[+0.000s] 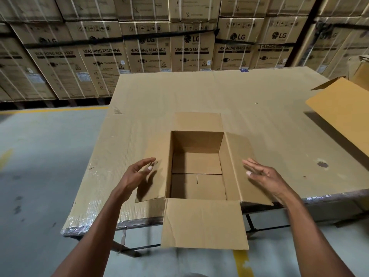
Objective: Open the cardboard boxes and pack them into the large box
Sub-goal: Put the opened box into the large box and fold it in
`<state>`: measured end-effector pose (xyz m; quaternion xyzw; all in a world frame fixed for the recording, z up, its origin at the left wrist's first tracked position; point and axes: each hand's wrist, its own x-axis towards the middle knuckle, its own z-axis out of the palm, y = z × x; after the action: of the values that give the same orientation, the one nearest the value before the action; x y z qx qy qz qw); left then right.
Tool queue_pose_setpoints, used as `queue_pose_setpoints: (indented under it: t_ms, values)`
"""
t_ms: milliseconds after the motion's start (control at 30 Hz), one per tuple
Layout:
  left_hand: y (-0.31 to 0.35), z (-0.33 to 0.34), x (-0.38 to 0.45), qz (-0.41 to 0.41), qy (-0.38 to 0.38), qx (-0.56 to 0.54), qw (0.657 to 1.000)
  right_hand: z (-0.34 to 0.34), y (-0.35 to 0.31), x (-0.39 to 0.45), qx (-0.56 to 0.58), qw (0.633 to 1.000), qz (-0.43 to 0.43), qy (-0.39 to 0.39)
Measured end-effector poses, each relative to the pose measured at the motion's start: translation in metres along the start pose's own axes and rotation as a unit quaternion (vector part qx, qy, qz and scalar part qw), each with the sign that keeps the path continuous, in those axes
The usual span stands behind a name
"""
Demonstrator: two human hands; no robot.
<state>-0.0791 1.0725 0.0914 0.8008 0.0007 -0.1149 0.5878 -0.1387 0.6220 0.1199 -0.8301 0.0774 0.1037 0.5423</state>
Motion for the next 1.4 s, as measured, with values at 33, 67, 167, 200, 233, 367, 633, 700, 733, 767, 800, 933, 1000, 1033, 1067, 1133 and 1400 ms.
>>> queue_pose_setpoints:
  t_ms: [33,67,167,200,233,367,633,700,733,767,800,933,1000,1033,1067,1133,1400]
  values:
    - [0.003,-0.002,-0.001,0.003,0.014,-0.003,1.000,-0.001,-0.001,0.000,0.004,1.000,0.001,0.016]
    - [0.006,-0.004,-0.001,0.011,0.026,-0.011,1.000,-0.004,-0.002,0.001,0.013,0.999,0.003,0.039]
    - [0.023,-0.012,-0.002,0.033,0.052,-0.018,0.998,-0.012,-0.013,-0.002,0.050,0.995,0.002,0.085]
    - [0.030,-0.014,-0.001,0.038,0.054,-0.008,0.998,-0.014,-0.019,-0.003,0.049,0.995,-0.002,0.086]
    - [0.038,-0.016,-0.002,0.046,0.053,0.008,0.997,-0.016,-0.026,-0.005,0.037,0.996,-0.009,0.086]
    - [0.067,-0.010,-0.004,0.088,0.006,0.094,0.992,-0.016,-0.057,-0.005,-0.038,0.995,-0.052,0.078]
    - [0.087,0.027,-0.003,0.052,0.023,0.237,0.970,0.024,-0.071,0.001,-0.213,0.973,-0.019,0.088]
    - [0.088,0.028,-0.006,0.055,0.031,0.233,0.970,0.022,-0.069,-0.002,-0.216,0.972,-0.008,0.097]
    - [0.089,0.029,-0.009,0.060,0.034,0.230,0.971,0.021,-0.068,-0.006,-0.210,0.972,-0.004,0.102]
    - [0.090,0.030,-0.012,0.065,0.037,0.227,0.971,0.020,-0.067,-0.011,-0.204,0.973,-0.001,0.108]
    - [0.091,0.031,-0.015,0.068,0.038,0.222,0.972,0.018,-0.064,-0.017,-0.198,0.973,0.002,0.115]
    - [0.098,0.047,-0.020,0.091,0.014,0.199,0.976,0.005,-0.051,-0.049,-0.190,0.969,0.026,0.153]
    - [0.104,0.063,-0.021,0.103,-0.009,0.200,0.974,-0.005,-0.044,-0.068,-0.181,0.967,0.047,0.171]
    - [0.107,0.072,-0.022,0.111,-0.021,0.201,0.973,-0.011,-0.040,-0.078,-0.176,0.966,0.058,0.179]
    - [0.110,0.082,-0.022,0.118,-0.033,0.200,0.972,-0.017,-0.036,-0.089,-0.174,0.964,0.066,0.188]
    - [0.118,0.102,-0.024,0.131,-0.057,0.189,0.971,-0.033,-0.027,-0.110,-0.170,0.961,0.074,0.205]
    - [0.170,0.199,-0.041,0.171,-0.145,0.168,0.960,-0.114,-0.004,-0.184,-0.160,0.939,0.089,0.290]
